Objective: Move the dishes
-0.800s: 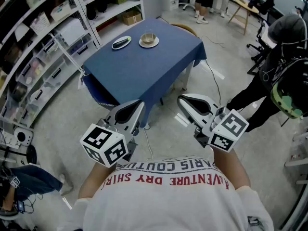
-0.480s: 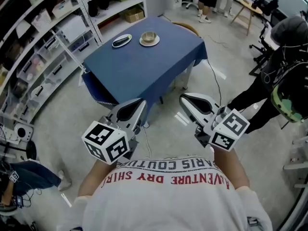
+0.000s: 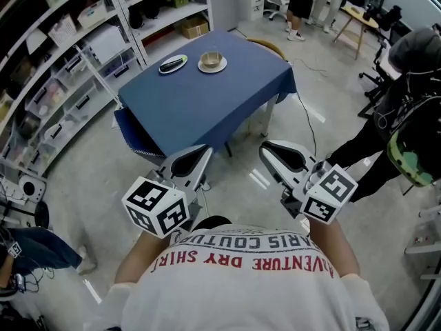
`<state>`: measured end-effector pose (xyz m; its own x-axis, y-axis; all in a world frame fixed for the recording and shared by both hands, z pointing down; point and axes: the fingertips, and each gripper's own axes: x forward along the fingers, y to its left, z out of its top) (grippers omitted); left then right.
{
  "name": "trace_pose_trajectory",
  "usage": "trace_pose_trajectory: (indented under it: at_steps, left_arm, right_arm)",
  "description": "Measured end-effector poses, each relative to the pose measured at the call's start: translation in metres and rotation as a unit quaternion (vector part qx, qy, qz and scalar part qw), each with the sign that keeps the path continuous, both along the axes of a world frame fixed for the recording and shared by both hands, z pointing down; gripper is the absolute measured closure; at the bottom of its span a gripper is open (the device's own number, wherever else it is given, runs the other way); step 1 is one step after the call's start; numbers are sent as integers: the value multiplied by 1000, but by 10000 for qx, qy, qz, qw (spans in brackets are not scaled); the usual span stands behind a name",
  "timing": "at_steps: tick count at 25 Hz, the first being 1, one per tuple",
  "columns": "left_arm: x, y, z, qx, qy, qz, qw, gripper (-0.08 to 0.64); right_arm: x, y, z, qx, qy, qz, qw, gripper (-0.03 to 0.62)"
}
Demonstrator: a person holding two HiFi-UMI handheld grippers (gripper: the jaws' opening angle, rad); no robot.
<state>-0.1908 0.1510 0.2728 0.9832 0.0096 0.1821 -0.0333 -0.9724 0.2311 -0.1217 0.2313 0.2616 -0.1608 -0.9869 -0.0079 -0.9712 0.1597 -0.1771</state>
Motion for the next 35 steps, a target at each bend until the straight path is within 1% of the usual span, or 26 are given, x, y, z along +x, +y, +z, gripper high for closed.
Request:
trace_pose_trajectory:
  at_steps: [5, 8, 11, 16, 20, 23, 26, 31, 32, 35]
  left_arm:
    - [7, -9, 17, -87, -147, -69, 9998, 532]
    - [18, -17, 25, -172, -183, -49, 9997, 532]
    - [34, -32, 29, -187, -227, -35, 9996, 532]
    - [74, -72, 31, -222, -233, -24, 9995, 532]
    - [120, -108, 37, -266, -310, 3, 9992, 532]
    - [156, -138, 41, -302, -384, -6, 9988, 532]
    - [190, -169, 46, -344, -461, -61, 9983, 532]
    - [232, -220, 60, -449, -566, -238, 9971, 532]
    - [237, -229, 64, -481, -586, -275, 9967, 532]
    - [251, -255, 74, -567, -657, -391, 9955, 532]
  right_arm:
    - [13, -3, 18, -67, -137, 55, 9999, 566]
    - [22, -14, 24, -119, -162, 25, 9998, 566]
    - [40, -30, 25, -125, -176, 39, 9998, 566]
    - [80, -69, 26, -185, -57, 58, 9998, 565]
    - [125, -105, 24, -157, -30, 58, 9999, 565]
    - [159, -137, 26, -220, -47, -32, 9997, 558]
    - [190, -171, 34, -330, -86, -163, 9993, 469]
    - [240, -225, 51, -501, -213, -205, 9983, 398]
    - [247, -236, 55, -555, -185, -212, 9981, 375]
    - [264, -265, 67, -717, -21, -236, 9971, 339]
